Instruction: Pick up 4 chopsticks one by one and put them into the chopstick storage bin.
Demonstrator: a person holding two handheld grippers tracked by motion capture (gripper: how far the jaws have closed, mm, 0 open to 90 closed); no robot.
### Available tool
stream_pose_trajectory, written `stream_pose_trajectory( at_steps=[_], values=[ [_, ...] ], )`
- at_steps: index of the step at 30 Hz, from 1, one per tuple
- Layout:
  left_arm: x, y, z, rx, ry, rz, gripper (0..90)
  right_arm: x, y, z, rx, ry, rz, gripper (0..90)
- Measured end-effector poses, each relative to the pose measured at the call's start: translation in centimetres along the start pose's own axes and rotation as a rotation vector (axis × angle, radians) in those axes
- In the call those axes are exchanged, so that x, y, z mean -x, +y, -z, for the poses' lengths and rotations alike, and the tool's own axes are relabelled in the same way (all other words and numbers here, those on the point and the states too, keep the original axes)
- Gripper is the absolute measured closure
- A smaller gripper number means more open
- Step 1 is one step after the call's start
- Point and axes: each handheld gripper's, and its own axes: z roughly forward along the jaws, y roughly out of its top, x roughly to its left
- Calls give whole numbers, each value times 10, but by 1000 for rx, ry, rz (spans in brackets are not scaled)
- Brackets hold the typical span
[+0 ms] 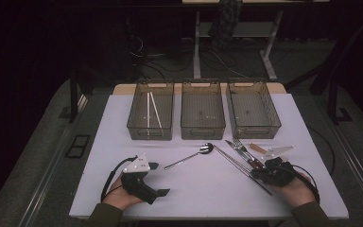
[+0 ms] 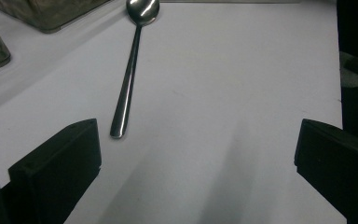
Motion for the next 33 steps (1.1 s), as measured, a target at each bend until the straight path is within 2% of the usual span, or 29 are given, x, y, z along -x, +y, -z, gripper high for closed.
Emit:
stream_pose_trajectory(
  at_steps=[6, 14, 21, 33],
  values=[
    [0, 0, 0, 1, 2, -1, 0, 2, 1, 6, 22, -7, 0, 847],
    [0, 0, 0, 1, 2, -1, 0, 7, 0, 17, 87, 9, -20, 848],
    [0, 0, 0, 1, 1, -1, 0, 9, 1, 26, 122, 21, -20, 848],
    [0, 0, 0, 1, 2, 1, 0, 5, 6, 32, 151, 63, 19, 848]
  ],
)
